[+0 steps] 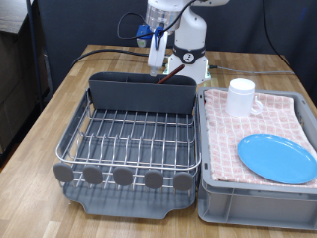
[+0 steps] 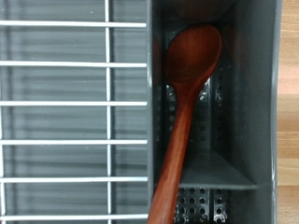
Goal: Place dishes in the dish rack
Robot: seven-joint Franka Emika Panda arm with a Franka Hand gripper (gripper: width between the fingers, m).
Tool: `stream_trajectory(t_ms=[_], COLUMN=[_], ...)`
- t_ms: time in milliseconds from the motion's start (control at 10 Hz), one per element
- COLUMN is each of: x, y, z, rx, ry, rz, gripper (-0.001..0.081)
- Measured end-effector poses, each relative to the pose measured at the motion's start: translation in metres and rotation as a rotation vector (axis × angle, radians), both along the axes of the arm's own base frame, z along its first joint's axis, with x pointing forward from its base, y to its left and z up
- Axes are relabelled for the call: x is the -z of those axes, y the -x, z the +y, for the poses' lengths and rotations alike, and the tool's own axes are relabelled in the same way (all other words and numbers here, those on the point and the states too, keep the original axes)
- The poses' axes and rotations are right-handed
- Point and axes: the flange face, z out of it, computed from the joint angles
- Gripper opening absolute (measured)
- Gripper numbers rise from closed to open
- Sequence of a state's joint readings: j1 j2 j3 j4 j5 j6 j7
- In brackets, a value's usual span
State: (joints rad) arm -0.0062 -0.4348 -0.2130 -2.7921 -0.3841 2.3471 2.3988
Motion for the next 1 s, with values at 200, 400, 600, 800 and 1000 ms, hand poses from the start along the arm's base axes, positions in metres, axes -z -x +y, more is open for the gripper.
stream_trajectory(t_ms=[200,400,600,800,1000], x=[-0.022,-0.045,-0.062,-0.07,-0.072], y=[-0.003,-0.009,-0.019,-0.025,-0.028], z=[0.014,0.039,0.072,0.094,0.094], rx=[-0.024,-0.184,-0.406,-0.615,-0.585], ry=[0.015,0.0,-0.051,-0.09,-0.074], rz=[-0.01,-0.007,0.008,0.056,0.026], gripper=[0.0803,0.0803,0.0803,0.0803,0.0803])
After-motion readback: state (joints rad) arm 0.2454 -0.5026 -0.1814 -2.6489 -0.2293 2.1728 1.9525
